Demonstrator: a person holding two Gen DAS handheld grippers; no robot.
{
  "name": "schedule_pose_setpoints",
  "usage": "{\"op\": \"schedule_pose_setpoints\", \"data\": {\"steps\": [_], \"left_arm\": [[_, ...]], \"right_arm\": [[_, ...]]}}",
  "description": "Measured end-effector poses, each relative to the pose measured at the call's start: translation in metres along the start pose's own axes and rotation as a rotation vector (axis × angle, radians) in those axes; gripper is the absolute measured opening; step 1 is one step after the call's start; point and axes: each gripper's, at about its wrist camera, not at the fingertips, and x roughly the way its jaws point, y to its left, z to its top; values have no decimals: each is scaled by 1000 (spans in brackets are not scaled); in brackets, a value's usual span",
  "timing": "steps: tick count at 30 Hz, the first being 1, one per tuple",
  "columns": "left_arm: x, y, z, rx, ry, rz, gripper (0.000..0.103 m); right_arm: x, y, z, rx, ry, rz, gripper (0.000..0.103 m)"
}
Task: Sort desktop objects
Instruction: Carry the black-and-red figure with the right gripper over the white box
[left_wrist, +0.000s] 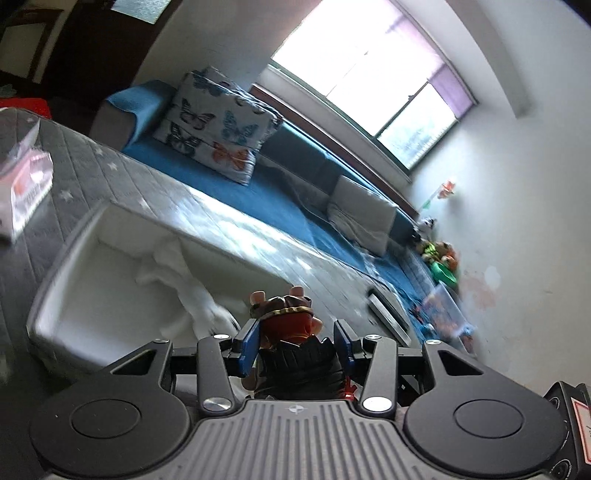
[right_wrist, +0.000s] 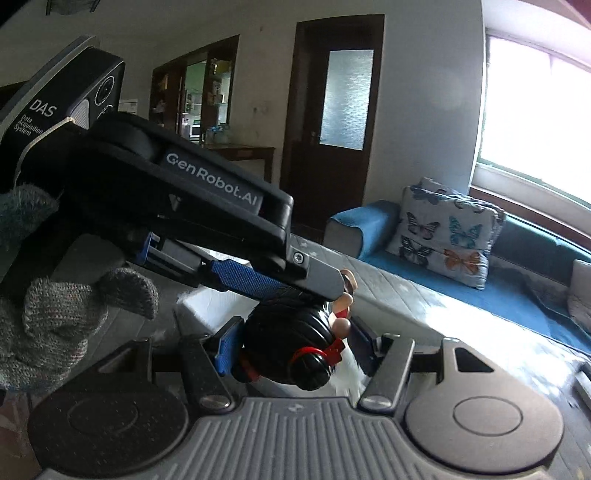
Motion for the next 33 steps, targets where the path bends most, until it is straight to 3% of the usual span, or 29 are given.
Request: {"op": "schedule_pose_setpoints", "data": {"steps": [7,15,23,33], "left_arm": [[44,56,38,-102,48,38,47],[83,105,41,-197,117,67,47],[102,125,32,-237,163,93,45],[97,126,31,-219,148,94,45]], "right_arm": [[78,-20,11,40,69,63,62],[134,-27,-6,62,210,108,62],[150,-18,-23,58,301,115,62],[148,-10,-27,52,303,110,62]]}}
